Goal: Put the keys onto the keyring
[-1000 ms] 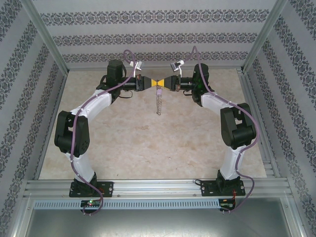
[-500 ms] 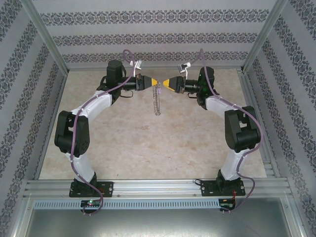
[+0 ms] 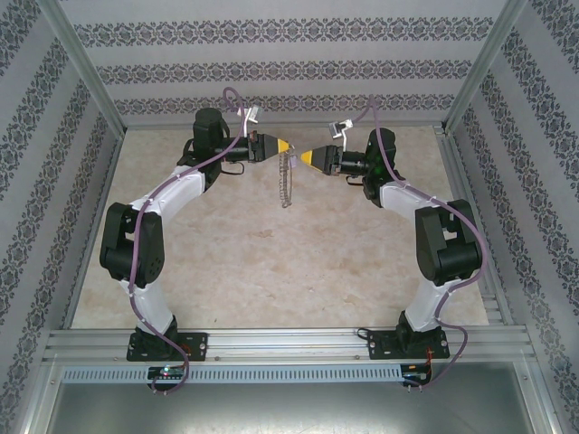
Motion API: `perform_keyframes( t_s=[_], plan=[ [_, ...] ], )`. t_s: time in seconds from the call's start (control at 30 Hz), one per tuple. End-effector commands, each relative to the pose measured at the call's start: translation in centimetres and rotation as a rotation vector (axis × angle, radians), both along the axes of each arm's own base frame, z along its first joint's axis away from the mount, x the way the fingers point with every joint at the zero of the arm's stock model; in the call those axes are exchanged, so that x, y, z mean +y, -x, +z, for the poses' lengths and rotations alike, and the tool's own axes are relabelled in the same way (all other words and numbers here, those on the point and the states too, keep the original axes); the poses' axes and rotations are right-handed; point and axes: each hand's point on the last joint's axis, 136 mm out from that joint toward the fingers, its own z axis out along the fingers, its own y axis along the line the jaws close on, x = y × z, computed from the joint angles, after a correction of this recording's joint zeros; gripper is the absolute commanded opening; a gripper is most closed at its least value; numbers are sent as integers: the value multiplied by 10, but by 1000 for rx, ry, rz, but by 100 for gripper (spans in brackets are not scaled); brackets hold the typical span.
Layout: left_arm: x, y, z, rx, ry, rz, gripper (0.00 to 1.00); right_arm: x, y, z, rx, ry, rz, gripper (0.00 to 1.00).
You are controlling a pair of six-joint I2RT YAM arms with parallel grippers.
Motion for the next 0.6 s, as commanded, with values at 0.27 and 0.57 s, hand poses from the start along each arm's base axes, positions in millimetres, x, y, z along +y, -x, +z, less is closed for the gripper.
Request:
perform_keyframes(
  t_s=[0.27, 0.57],
  plan=[
    [-2, 11, 24, -72, 40, -38, 0, 12, -5, 30, -138, -27, 16, 48],
    [-2, 10, 28, -75, 49, -33, 0, 22, -6, 24, -129, -32, 45, 40]
  ],
)
